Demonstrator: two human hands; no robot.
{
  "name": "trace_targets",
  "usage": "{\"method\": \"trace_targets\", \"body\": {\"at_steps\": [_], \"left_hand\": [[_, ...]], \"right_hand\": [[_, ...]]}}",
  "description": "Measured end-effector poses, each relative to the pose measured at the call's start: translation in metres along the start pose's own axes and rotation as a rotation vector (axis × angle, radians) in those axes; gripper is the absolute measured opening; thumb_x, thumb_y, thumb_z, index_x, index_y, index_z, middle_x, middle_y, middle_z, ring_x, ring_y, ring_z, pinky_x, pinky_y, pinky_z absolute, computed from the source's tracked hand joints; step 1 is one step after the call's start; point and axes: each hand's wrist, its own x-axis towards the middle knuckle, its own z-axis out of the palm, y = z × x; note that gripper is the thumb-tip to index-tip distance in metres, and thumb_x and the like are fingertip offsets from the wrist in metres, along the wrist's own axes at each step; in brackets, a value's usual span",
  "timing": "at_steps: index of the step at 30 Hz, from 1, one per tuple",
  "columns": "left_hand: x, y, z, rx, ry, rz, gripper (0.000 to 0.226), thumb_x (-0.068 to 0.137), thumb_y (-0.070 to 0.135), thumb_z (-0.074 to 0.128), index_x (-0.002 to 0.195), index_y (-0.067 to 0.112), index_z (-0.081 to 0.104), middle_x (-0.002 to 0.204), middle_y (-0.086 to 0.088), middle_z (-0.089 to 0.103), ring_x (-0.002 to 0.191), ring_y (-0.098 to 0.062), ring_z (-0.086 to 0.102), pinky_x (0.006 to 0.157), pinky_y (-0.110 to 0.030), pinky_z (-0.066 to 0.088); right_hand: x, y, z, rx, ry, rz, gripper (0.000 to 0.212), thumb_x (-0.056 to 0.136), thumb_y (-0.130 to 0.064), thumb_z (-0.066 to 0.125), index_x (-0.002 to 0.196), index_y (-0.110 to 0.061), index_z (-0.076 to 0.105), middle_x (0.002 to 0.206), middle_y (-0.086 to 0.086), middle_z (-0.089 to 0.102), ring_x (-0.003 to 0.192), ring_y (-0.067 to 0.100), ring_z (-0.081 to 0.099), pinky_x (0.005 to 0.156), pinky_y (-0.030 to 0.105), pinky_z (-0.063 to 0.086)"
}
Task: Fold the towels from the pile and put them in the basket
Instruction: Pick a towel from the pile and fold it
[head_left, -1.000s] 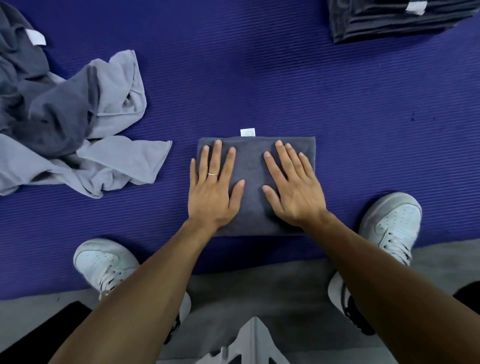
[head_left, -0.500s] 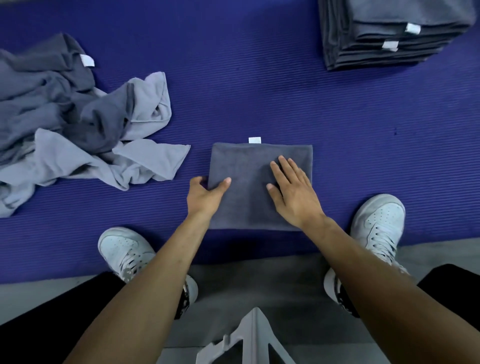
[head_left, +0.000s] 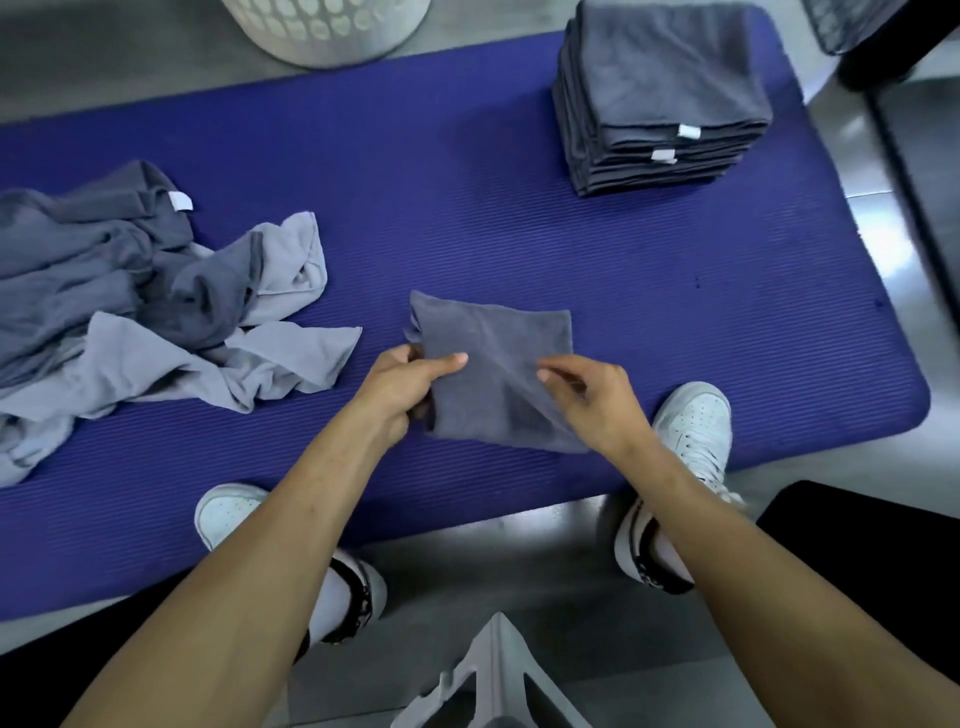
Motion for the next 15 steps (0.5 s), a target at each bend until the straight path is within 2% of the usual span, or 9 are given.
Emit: {"method": "trace_targets", "body": {"at_steps": [2,4,6,8,10,13,15], "left_hand": [[-0.017,0.019,0.013,-0.039,0.002,0.025,0.026,0.081,0.014,0.080,0.102,0.008,0.067,0.092,-0.005,0.077,0.079,-0.016,0.074,0.064,-0.030,0.058],[-0.037,0.037,0.027,-0.088,-0.014,0.040,0.013,0.084,0.008,0.075,0.093,0.009,0.066,0.082,-0.004,0.074,0.067,-0.013,0.072,0.051,-0.024,0.054],[-0.058,0.052,0.038,-0.141,-0.053,0.053,0.007,0.088,0.004,0.070,0.092,0.007,0.065,0.084,-0.008,0.071,0.067,-0.015,0.070,0.050,-0.025,0.055],[-0.074,0.064,0.044,-0.206,-0.076,0.070,0.005,0.090,0.004,0.067,0.094,0.002,0.064,0.088,-0.013,0.070,0.070,-0.017,0.070,0.052,-0.028,0.058],[-0.089,0.072,0.047,-0.282,-0.090,0.080,0.007,0.093,0.004,0.064,0.095,-0.003,0.062,0.092,-0.016,0.069,0.070,-0.019,0.071,0.056,-0.028,0.060],[-0.113,0.079,0.052,-0.360,-0.106,0.083,0.010,0.094,0.004,0.062,0.090,-0.006,0.060,0.089,-0.018,0.068,0.063,-0.018,0.072,0.051,-0.025,0.056],[-0.128,0.079,0.055,-0.393,-0.103,0.082,0.010,0.095,0.003,0.061,0.088,-0.004,0.059,0.088,-0.016,0.067,0.066,-0.017,0.071,0.049,-0.023,0.055]], "right_hand": [[-0.003,-0.021,-0.018,0.087,0.041,-0.048,0.023,0.093,-0.033,0.065,0.109,-0.018,0.074,0.095,-0.014,0.071,0.088,-0.006,0.066,0.079,0.008,0.046],[-0.012,-0.044,-0.036,0.129,0.057,-0.154,0.035,0.088,-0.044,0.066,0.111,-0.019,0.073,0.104,-0.014,0.072,0.095,-0.005,0.066,0.084,0.013,0.049],[-0.026,-0.064,-0.054,0.093,0.038,-0.287,0.045,0.083,-0.046,0.073,0.117,-0.018,0.070,0.113,-0.012,0.070,0.103,-0.003,0.063,0.090,0.013,0.047],[-0.039,-0.078,-0.068,0.044,0.023,-0.408,0.051,0.077,-0.036,0.082,0.121,-0.013,0.068,0.118,-0.008,0.068,0.108,-0.001,0.061,0.093,0.010,0.043],[-0.049,-0.085,-0.078,0.024,0.023,-0.454,0.059,0.073,-0.033,0.086,0.124,-0.012,0.066,0.122,-0.005,0.067,0.111,0.002,0.060,0.097,0.013,0.044],[-0.058,-0.093,-0.086,0.034,0.072,-0.472,0.062,0.072,-0.034,0.086,0.126,-0.013,0.065,0.123,-0.005,0.067,0.113,0.001,0.060,0.098,0.016,0.045],[-0.061,-0.098,-0.085,0.020,0.124,-0.519,0.061,0.074,-0.036,0.084,0.127,-0.013,0.064,0.122,-0.005,0.067,0.111,0.003,0.061,0.096,0.019,0.048]]}}
